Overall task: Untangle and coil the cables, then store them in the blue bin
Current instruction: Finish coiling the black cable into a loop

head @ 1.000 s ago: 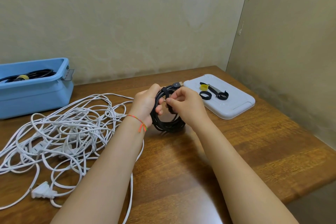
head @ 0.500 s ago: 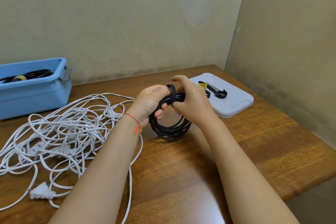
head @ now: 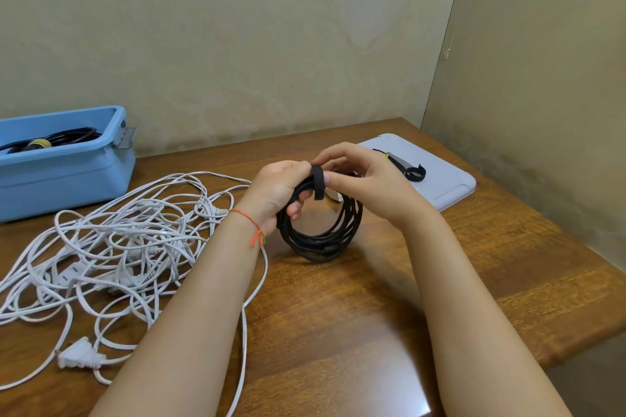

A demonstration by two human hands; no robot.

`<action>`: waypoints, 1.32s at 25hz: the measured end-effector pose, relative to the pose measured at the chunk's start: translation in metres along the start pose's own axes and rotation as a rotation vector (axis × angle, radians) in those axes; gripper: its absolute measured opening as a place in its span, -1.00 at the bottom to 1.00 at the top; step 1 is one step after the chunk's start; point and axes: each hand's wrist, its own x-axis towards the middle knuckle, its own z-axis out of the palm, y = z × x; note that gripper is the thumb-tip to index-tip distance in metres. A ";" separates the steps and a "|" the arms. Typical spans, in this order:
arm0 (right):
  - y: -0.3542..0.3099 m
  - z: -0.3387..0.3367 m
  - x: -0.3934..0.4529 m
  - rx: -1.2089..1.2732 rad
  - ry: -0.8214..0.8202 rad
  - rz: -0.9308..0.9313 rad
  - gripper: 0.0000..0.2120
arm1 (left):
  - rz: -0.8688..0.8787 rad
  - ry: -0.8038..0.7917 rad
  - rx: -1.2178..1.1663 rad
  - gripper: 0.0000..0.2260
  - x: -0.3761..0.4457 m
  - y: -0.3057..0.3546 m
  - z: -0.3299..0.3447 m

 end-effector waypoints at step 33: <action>-0.011 0.019 0.000 -0.020 0.318 -0.078 -0.85 | 0.044 -0.095 0.040 -0.87 0.005 -0.009 -0.007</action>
